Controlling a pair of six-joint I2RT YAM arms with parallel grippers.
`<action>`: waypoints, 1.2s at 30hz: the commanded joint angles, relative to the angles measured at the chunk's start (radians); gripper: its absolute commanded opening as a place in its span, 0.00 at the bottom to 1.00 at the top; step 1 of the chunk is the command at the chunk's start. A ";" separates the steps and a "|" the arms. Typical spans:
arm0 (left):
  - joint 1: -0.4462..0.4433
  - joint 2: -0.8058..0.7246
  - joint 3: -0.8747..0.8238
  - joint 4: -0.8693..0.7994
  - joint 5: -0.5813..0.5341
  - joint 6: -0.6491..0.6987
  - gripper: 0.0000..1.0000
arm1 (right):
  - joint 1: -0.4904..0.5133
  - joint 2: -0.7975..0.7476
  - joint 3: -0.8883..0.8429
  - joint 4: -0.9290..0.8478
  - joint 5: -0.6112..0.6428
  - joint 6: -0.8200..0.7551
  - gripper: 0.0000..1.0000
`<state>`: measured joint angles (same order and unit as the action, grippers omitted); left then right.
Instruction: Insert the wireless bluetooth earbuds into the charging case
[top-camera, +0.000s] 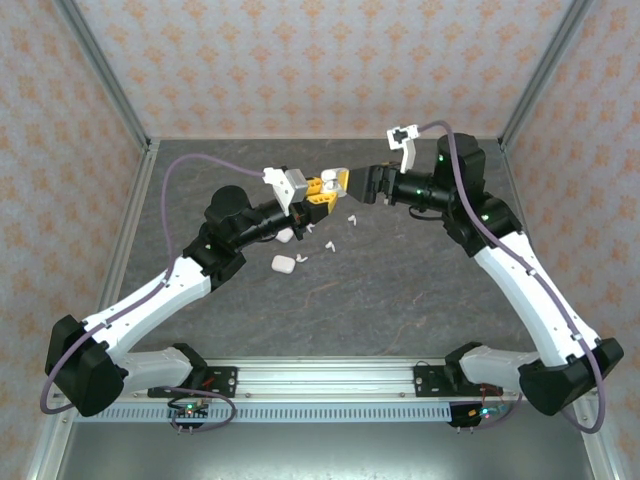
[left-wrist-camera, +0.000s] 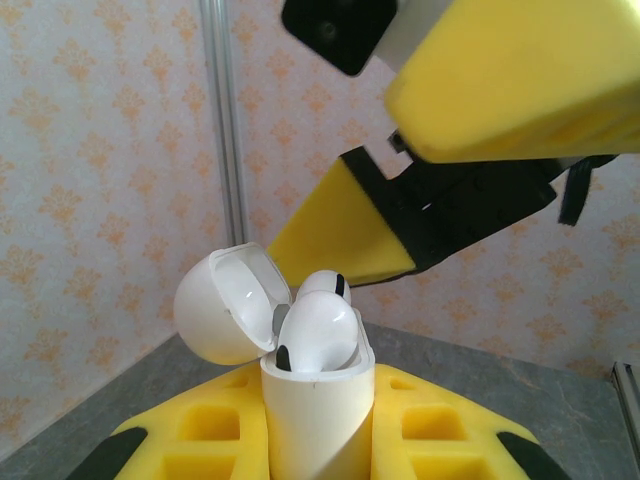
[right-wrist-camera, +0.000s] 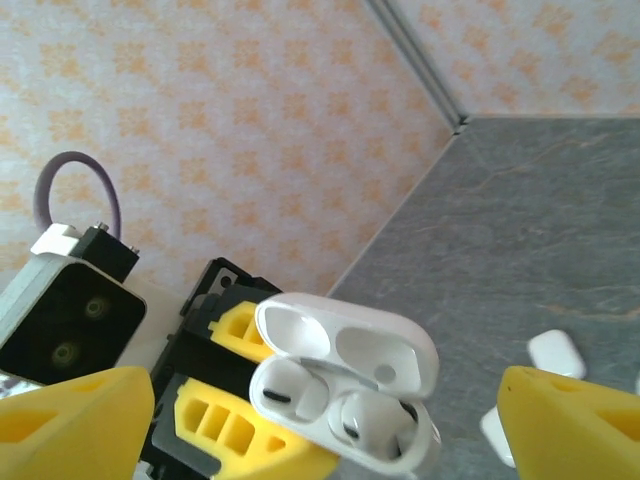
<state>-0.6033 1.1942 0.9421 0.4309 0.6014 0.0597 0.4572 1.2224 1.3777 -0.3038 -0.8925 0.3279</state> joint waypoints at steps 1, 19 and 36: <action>-0.007 -0.022 0.018 0.041 0.025 -0.006 0.00 | -0.001 0.034 -0.008 0.127 -0.121 0.077 0.86; -0.007 -0.025 0.016 -0.009 0.003 0.011 0.00 | 0.003 -0.027 0.011 0.297 -0.163 0.097 0.68; -0.007 -0.051 0.003 -0.100 -0.114 0.005 0.00 | -0.004 -0.032 0.050 -0.137 0.258 -0.105 0.73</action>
<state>-0.6071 1.1713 0.9474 0.3740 0.5606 0.0544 0.4572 1.1995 1.3937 -0.3500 -0.7834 0.2737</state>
